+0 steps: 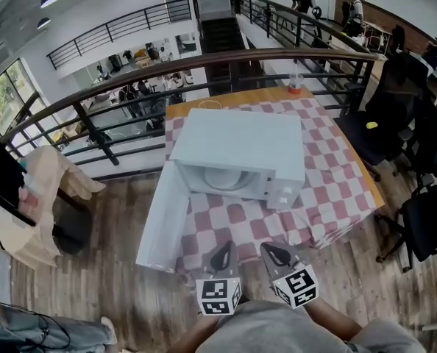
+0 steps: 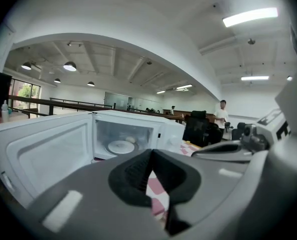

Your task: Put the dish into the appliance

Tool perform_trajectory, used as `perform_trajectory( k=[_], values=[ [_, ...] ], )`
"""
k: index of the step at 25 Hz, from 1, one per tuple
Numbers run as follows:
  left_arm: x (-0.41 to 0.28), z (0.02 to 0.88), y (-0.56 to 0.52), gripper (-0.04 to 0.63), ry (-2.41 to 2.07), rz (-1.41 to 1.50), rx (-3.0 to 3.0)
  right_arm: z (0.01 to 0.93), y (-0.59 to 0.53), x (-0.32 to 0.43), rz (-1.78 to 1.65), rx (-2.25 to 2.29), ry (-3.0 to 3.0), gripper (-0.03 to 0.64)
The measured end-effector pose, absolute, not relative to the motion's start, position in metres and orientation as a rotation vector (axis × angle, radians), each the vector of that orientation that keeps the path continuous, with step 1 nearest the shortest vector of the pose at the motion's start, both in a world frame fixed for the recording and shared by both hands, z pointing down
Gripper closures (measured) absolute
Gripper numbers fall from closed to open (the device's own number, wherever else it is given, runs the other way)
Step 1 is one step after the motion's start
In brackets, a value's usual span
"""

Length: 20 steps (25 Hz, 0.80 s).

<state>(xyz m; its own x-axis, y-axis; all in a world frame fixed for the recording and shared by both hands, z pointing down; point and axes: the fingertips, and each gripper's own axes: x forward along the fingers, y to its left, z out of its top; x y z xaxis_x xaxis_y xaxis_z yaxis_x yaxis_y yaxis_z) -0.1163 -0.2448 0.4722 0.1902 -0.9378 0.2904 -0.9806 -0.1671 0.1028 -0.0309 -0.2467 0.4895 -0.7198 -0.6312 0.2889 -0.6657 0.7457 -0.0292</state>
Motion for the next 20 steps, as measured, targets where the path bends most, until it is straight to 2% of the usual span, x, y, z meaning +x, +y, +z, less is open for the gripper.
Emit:
perform_trajectory(
  k=[20],
  values=[
    [-0.013, 0.477, -0.018, 0.585, -1.994, 0.162, 2.081, 0.496, -0.045, 0.083, 0.196, 0.957, -2.727, 0.618]
  ],
)
